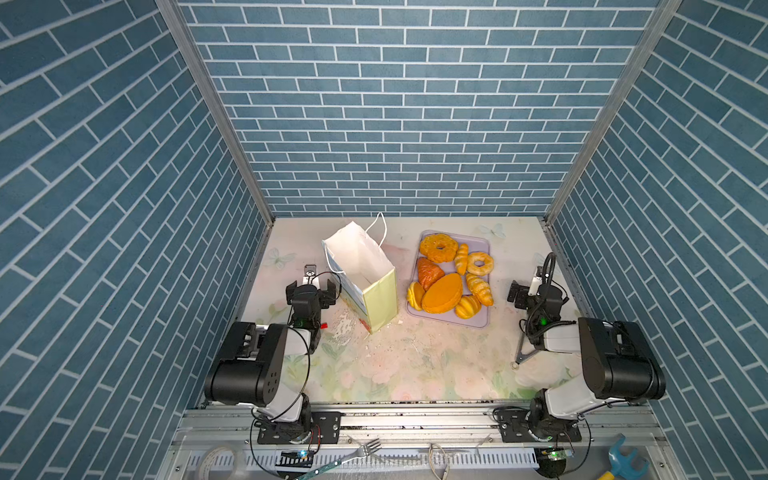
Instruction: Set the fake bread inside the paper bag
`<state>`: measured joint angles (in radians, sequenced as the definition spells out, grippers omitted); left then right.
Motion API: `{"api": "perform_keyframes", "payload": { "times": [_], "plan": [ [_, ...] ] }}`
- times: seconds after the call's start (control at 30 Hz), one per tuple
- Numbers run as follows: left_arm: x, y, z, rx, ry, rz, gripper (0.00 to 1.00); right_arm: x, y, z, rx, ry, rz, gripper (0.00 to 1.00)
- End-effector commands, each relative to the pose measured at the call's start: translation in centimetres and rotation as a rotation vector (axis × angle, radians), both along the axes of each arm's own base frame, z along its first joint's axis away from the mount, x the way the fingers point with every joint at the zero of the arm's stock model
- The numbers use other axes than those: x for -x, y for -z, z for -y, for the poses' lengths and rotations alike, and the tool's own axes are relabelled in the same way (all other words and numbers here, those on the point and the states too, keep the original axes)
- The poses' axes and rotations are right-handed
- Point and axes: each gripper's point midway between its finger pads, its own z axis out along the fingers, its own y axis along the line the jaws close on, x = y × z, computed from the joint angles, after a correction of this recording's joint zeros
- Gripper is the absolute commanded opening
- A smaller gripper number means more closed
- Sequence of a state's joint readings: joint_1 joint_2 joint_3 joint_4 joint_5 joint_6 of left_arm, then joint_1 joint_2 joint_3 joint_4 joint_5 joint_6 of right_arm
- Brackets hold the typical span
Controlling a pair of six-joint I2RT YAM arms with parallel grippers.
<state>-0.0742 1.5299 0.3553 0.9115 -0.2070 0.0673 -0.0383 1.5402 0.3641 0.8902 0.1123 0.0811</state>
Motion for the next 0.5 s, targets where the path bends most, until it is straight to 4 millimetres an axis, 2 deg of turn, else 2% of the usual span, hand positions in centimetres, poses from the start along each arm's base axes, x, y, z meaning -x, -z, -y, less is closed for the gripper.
{"api": "perform_keyframes", "payload": {
  "times": [0.0, 0.47],
  "plan": [
    [-0.47, -0.25, -0.04, 0.012, 0.005, 0.000, 1.00, -0.55, -0.61, -0.28, 0.006, -0.023, 0.017, 0.99],
    [-0.45, -0.19, -0.12, 0.015, 0.004, -0.002, 1.00, -0.76, -0.47, -1.03, -0.003, -0.069, 0.005, 0.99]
  ]
}}
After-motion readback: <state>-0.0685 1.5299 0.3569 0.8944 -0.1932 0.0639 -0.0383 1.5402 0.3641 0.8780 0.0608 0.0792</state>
